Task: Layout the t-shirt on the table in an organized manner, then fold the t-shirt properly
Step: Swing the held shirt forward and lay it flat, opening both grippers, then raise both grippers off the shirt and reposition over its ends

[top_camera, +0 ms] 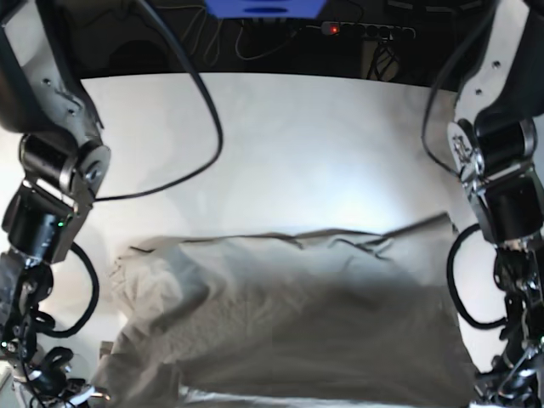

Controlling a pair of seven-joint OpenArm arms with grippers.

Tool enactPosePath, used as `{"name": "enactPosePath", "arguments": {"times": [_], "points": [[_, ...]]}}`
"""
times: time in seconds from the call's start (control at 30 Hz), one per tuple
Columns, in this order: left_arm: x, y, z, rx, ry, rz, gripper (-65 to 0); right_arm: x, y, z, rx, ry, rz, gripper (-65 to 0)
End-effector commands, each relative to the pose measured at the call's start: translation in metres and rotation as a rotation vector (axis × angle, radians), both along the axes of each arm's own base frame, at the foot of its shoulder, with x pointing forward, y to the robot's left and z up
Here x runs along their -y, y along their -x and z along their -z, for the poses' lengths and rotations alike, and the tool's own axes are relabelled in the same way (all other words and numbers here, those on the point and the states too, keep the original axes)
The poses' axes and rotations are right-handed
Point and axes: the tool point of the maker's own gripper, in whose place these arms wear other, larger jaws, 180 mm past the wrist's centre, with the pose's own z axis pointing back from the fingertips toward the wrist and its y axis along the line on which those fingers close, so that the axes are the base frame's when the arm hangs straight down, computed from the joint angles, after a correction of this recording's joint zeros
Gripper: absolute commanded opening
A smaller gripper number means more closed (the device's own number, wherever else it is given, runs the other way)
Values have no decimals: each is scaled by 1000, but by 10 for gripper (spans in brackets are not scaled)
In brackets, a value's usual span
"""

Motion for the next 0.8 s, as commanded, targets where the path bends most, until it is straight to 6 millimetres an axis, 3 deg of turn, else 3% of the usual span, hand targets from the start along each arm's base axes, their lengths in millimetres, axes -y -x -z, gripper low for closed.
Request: {"name": "enactPosePath", "arguments": {"times": [0.0, 0.07, 0.13, 0.23, 0.27, 0.4, 0.5, 0.67, 0.77], "points": [[-10, -7, -31, 70, -1, -24, -649, 10, -8, -28, 64, -10, 18, -650], [-7, -17, -22, 32, 23, -14, -631, 13, -12, -21, 34, -25, 17, -650], [3, -25, -13, -7, 15, 16, -559, 20, -13, -16, 14, -27, 25, -650], [14, -28, -2, -34, 0, 39, -409, 27, -11, -10, -10, -3, 26, -565], [15, -29, -4, -15, -5, 37, -388, 25, -11, -8, -19, 14, 17, -523], [35, -36, -20, 103, -13, 42, -377, 22, -11, -5, -36, 58, -3, -373], [40, -36, -18, 101, -2, 49, -355, 22, -10, 0, -44, 59, -3, -319], [35, -19, 34, -5, -1, 42, -323, 27, 9, 17, -53, 103, 9, -310], [33, 3, 76, -73, -14, 41, -321, 32, 28, 27, -56, 154, 20, -310]]}}
